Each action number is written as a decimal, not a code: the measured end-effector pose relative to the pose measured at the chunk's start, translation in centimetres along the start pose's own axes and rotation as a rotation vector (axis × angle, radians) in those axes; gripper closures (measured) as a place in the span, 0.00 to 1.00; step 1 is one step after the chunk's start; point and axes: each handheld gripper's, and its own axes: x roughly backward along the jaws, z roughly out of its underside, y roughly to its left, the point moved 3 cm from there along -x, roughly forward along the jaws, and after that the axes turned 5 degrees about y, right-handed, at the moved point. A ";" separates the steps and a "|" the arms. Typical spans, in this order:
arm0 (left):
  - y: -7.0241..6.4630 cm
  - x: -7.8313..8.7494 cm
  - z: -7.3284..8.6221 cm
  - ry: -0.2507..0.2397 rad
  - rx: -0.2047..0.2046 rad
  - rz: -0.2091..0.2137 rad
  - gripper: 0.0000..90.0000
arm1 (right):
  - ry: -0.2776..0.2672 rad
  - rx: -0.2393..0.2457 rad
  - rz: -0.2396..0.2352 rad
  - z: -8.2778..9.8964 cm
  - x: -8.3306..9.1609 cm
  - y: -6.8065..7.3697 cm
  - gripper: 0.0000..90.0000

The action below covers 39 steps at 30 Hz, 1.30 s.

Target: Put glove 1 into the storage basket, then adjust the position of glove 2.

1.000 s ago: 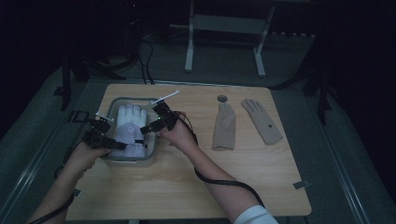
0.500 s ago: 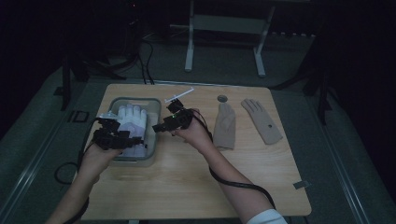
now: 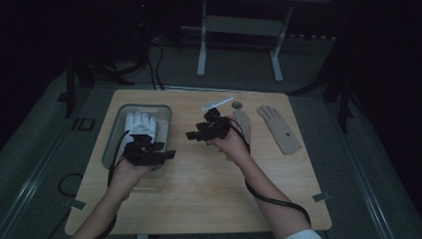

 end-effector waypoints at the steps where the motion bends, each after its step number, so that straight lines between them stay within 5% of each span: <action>1: -0.4 -0.2 0.0 -0.014 -0.010 0.010 0.46 | 0.000 -0.003 0.003 0.3 0.2 -0.2 0.41; 9: -3.2 -3.2 0.9 -0.014 -0.057 0.080 0.45 | -0.003 0.008 0.049 2.9 1.8 -2.1 0.41; 19: -4.7 -6.8 2.8 0.000 -0.113 0.105 0.42 | -0.003 -0.005 0.133 6.0 3.9 -5.7 0.41; 26: -5.2 -9.0 4.7 -0.045 -0.108 0.177 0.22 | -0.006 -0.029 0.188 8.3 4.6 -9.1 0.41; 30: -5.9 -9.7 5.9 -0.100 -0.133 0.133 0.18 | -0.005 -0.024 0.230 9.3 5.1 -10.6 0.41; 34: -6.2 -10.2 6.5 -0.128 -0.135 0.103 0.02 | -0.009 -0.012 0.266 10.0 5.5 -12.0 0.40; 39: -6.1 -10.7 7.2 -0.140 -0.146 0.086 0.01 | -0.005 -0.004 0.276 10.6 5.2 -13.2 0.36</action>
